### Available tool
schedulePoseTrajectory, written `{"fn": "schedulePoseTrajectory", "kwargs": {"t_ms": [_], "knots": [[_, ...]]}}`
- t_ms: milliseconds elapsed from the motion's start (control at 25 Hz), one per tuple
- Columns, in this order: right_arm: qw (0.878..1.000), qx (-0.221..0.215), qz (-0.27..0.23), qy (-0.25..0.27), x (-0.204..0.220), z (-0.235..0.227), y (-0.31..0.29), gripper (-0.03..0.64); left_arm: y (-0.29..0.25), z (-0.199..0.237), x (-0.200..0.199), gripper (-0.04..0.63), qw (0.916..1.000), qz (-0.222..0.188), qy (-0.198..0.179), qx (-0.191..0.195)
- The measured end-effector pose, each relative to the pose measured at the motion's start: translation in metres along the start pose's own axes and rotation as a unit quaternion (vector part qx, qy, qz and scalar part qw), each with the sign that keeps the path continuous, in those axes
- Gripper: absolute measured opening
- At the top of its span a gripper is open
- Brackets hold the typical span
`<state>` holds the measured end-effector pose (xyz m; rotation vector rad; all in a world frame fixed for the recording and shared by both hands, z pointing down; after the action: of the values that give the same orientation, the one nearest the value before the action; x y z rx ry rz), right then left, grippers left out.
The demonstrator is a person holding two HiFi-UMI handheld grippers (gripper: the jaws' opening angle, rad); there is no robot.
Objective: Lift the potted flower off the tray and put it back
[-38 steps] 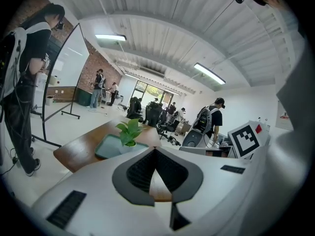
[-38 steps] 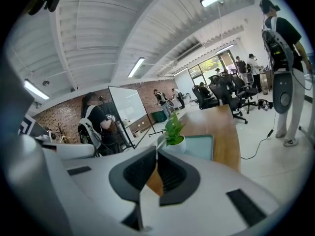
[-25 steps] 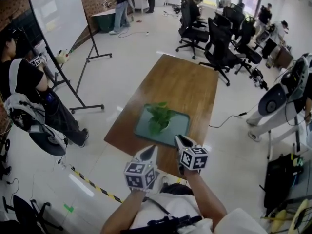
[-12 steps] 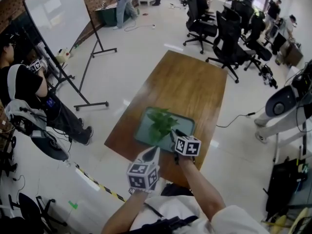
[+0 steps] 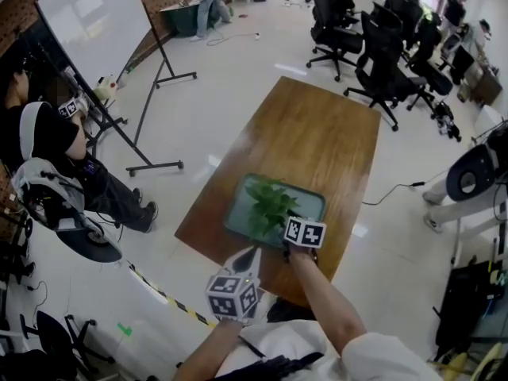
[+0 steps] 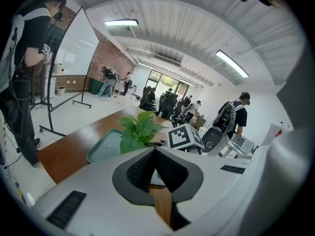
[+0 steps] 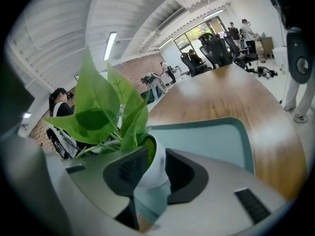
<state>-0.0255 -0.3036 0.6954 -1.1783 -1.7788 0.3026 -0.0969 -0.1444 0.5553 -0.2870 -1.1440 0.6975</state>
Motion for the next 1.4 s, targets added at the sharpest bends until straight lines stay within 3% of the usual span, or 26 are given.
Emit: {"fn": "schedulePoseTrajectory", "kwargs": {"t_ms": [40, 400, 800, 1120, 1400], "knots": [[1.0, 0.0, 0.0, -0.003, 0.0, -0.001, -0.001, 0.112, 0.001, 0.0, 0.001, -0.009, 1.0, -0.001, 0.002, -0.001], [0.999, 0.001, -0.017, -0.03, 0.0, 0.001, -0.002, 0.069, 0.019, 0.011, 0.003, -0.009, 0.9998, -0.012, 0.012, -0.003], [0.998, 0.001, -0.04, -0.047, -0.022, -0.013, 0.022, 0.048, 0.019, -0.016, -0.002, -0.009, 0.9995, -0.015, -0.001, 0.028], [0.991, 0.046, -0.089, -0.083, -0.057, -0.079, 0.084, 0.048, 0.007, -0.034, -0.001, -0.009, 0.9983, -0.006, -0.007, 0.057], [0.983, 0.091, -0.116, -0.113, -0.051, -0.135, 0.14, 0.048, -0.006, -0.053, 0.001, -0.009, 0.9963, 0.008, -0.015, 0.084]]}}
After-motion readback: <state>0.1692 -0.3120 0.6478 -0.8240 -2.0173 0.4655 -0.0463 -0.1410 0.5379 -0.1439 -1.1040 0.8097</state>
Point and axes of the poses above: the fingertips, and each gripper's own axes: y backward along the fingers, z to its left, x out of its underside, the point moved 2 cm from there along y, backward along the fingers, and after that the axes turned 5 degrees about z, right-handed, at the moved point
